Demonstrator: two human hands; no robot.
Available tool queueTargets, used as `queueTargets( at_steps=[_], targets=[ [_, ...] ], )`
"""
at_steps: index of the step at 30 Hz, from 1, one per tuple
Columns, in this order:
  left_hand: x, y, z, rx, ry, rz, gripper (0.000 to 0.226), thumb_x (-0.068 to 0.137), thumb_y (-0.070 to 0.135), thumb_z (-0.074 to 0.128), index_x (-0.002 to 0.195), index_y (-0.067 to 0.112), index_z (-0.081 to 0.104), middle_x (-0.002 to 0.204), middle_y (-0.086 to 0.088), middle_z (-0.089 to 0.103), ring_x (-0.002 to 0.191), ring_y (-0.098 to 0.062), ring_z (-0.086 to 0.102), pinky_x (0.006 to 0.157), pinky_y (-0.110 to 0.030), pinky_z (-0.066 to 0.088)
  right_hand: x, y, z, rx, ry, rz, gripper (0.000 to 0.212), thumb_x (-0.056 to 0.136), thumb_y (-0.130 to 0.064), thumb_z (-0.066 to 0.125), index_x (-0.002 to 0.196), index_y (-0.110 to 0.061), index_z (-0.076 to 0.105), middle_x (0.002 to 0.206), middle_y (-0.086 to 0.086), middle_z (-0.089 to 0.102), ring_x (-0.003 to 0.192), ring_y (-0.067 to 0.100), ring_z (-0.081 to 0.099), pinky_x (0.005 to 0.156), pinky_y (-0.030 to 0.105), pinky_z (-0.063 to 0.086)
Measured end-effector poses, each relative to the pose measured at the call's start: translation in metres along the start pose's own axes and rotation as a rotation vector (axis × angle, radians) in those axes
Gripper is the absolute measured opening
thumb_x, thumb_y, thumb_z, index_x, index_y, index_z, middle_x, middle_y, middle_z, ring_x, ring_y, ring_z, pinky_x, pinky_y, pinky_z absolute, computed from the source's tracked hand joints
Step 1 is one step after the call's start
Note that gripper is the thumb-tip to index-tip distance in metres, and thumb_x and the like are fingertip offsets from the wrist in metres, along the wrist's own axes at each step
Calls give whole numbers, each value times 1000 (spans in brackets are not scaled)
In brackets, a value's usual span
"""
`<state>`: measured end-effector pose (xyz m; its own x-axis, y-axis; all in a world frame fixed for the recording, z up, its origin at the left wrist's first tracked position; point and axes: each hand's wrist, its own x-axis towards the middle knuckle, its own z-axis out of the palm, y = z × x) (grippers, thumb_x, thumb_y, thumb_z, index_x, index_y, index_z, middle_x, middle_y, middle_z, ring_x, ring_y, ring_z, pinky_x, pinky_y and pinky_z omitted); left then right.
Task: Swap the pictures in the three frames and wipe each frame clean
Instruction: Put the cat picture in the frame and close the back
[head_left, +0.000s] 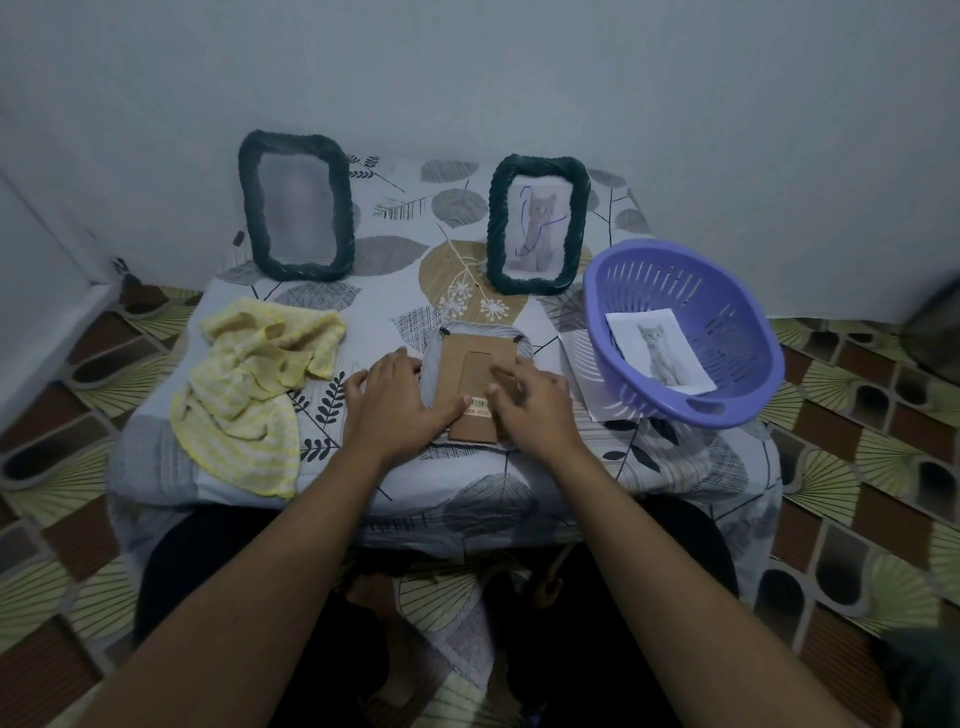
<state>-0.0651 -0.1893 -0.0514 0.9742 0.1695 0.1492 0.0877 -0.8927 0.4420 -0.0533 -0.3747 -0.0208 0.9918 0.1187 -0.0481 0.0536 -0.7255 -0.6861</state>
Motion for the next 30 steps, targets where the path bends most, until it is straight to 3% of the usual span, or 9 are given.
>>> queueTargets(
  at_steps=[8, 12, 14, 17, 19, 21, 23, 26, 30],
  targets=[
    [-3, 0, -6, -94, -31, -3, 72, 75, 81, 50, 119, 23, 48, 123, 6, 55, 120, -15, 49, 105, -43, 23, 3, -8, 4, -61, -24, 7, 38, 97, -32, 57, 135, -32, 59, 158, 7, 37, 134, 30, 28, 108, 31, 24],
    [-4, -2, -18, -293, -81, -47, 58, 81, 62, 44, 126, 26, 54, 127, 8, 58, 126, -15, 46, 106, -35, 18, 3, -12, 4, -32, -25, 36, 37, 95, -30, 57, 131, -32, 62, 155, 6, 41, 135, 32, 30, 109, 32, 24],
    [-2, -5, -24, -426, -113, -102, 51, 82, 54, 47, 125, 29, 57, 122, 9, 62, 122, -16, 53, 112, -41, 28, 2, -15, 3, 16, -19, 19, 35, 94, -27, 57, 128, -29, 64, 147, 4, 50, 134, 31, 35, 109, 32, 26],
    [-1, -9, -36, -628, -61, -194, 30, 90, 36, 56, 120, 30, 61, 97, 8, 66, 96, -16, 63, 95, -41, 48, -1, -21, 5, 66, -30, -21, 38, 93, -34, 57, 130, -32, 63, 140, -2, 58, 131, 30, 46, 112, 37, 33],
    [-2, -6, -46, -692, 24, -204, 27, 94, 22, 56, 119, 28, 63, 82, 5, 63, 75, -12, 59, 76, -34, 47, -3, -27, 8, 67, -82, -30, 51, 92, -43, 53, 142, -36, 51, 145, -3, 54, 132, 32, 46, 110, 47, 38],
    [-3, -1, -60, -727, 106, -195, 27, 94, 16, 56, 119, 23, 66, 83, -1, 65, 67, -10, 55, 64, -28, 45, -5, -35, 10, 73, -150, -66, 59, 93, -46, 51, 150, -37, 39, 150, 0, 49, 134, 31, 46, 109, 50, 39],
    [-2, 5, -71, -756, 161, -185, 24, 93, 16, 58, 114, 21, 68, 89, -7, 68, 68, -10, 57, 61, -26, 49, -6, -43, 10, 167, -209, -94, 57, 98, -41, 53, 152, -38, 37, 153, 0, 46, 136, 26, 46, 110, 46, 39],
    [1, 13, -83, -758, 201, -196, 22, 82, 28, 65, 101, 21, 73, 83, -1, 69, 68, -13, 62, 68, -39, 57, -6, -54, 7, 371, -257, -49, 48, 101, -34, 52, 149, -34, 44, 150, -3, 48, 130, 15, 48, 101, 29, 38],
    [2, 29, -90, -634, 201, -132, 21, 82, 30, 67, 99, 23, 76, 81, 8, 71, 72, -12, 67, 70, -40, 60, 1, -64, -1, 608, -182, 80, 32, 103, -29, 49, 133, -22, 58, 126, -3, 61, 118, 18, 55, 85, 31, 44]
  ],
)
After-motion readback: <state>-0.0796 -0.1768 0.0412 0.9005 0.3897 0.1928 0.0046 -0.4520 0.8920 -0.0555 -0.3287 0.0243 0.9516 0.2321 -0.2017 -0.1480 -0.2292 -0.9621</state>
